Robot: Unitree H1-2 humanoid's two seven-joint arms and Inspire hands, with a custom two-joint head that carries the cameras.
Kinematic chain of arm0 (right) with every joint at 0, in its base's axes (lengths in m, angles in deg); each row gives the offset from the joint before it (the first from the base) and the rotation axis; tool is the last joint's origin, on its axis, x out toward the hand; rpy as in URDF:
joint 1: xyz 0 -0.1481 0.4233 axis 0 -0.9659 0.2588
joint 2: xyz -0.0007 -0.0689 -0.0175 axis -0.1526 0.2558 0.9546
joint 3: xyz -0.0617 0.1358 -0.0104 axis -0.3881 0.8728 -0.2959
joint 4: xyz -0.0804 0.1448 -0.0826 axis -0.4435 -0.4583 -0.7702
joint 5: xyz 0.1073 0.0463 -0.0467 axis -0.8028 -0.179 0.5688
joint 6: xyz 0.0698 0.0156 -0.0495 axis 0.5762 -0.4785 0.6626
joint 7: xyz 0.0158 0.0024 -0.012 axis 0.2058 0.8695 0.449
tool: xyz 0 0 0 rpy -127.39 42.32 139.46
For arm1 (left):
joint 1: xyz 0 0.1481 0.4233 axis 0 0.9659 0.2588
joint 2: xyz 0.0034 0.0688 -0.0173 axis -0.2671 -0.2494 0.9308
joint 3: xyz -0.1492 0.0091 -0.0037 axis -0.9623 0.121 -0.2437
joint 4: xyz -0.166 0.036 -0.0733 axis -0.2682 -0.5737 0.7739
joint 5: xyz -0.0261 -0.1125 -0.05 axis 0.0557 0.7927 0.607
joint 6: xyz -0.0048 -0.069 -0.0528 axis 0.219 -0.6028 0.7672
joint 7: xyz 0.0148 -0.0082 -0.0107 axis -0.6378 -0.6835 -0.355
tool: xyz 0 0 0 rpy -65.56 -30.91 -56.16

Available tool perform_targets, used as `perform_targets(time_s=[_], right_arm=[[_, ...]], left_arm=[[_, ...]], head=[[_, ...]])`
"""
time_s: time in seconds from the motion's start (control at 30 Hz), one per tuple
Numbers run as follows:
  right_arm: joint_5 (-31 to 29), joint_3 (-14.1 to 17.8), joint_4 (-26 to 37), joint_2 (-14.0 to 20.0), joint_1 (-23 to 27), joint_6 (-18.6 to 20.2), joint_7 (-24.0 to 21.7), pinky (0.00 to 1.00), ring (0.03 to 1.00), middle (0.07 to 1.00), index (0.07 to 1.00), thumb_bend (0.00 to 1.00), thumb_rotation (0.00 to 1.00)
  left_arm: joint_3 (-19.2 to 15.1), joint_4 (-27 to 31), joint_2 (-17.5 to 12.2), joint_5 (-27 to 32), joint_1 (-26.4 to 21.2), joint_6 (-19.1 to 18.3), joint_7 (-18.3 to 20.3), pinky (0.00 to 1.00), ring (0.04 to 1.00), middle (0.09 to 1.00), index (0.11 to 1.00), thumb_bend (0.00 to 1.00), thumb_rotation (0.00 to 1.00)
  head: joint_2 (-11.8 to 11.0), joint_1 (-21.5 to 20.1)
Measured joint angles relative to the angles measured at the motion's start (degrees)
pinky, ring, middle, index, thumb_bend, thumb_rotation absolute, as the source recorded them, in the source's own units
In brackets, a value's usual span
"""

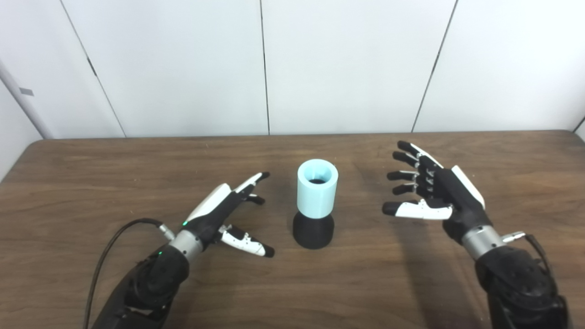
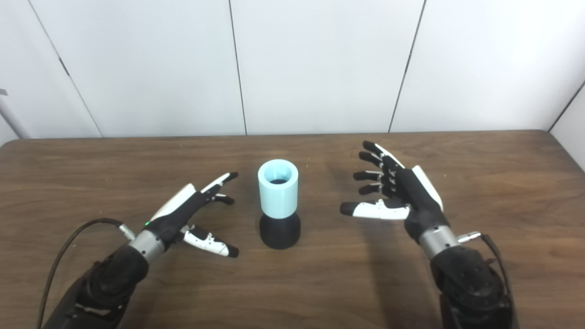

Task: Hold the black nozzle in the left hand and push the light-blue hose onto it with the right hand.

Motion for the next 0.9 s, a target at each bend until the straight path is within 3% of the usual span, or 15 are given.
perform_targets(time_s=[0.1,0.17,0.23,0.33,0.5,0.67,0.9], right_arm=[[-0.69,-0.38,-0.17,0.03,-0.04,-0.01,0.11,0.66,0.777,0.915,0.941,0.94,0.26],[-0.90,-0.58,-0.53,-0.03,-0.14,-0.04,0.53,0.66,0.769,0.908,0.919,0.89,0.24],[-0.93,-0.56,-1.01,-0.19,-0.40,-0.20,1.43,0.66,0.749,0.879,0.882,0.84,0.21],[-1.04,-0.59,-1.76,-0.96,-0.65,-0.79,3.10,0.65,0.731,0.849,0.848,0.79,0.18],[-2.19,-0.19,-3.62,-3.31,-1.13,-3.86,5.69,0.58,0.710,0.812,0.803,0.74,0.16],[-4.05,1.69,-6.59,-5.87,-2.14,-7.28,8.62,0.58,0.710,0.791,0.791,0.72,0.17],[-7.01,2.04,-6.66,-7.43,-2.28,-7.63,10.06,0.60,0.731,0.809,0.792,0.75,0.19]], left_arm=[[-3.09,0.13,0.06,2.85,1.18,0.71,-0.49,0.99,0.998,0.971,0.960,0.81,0.14],[-6.28,0.12,1.01,5.87,2.12,1.05,-1.91,0.91,0.949,0.925,0.899,0.69,0.13],[-9.75,-0.06,3.51,9.45,2.89,1.02,-4.09,0.80,0.879,0.865,0.846,0.66,0.13],[-12.44,-0.08,7.39,14.80,3.28,0.71,-5.51,0.71,0.805,0.798,0.803,0.64,0.13],[-14.52,-0.07,10.99,20.92,3.01,-1.46,-6.39,0.61,0.694,0.701,0.733,0.61,0.10],[-16.65,0.31,12.15,24.51,2.20,-1.75,-7.94,0.59,0.684,0.686,0.716,0.62,0.15],[-16.55,0.66,13.04,28.08,2.16,-1.58,-8.56,0.64,0.727,0.709,0.727,0.65,0.23]], head=[[0.00,0.00],[-0.09,0.18],[-0.18,0.18],[-0.26,0.36],[-0.18,0.09],[-0.35,-0.08],[-0.62,-0.78]])
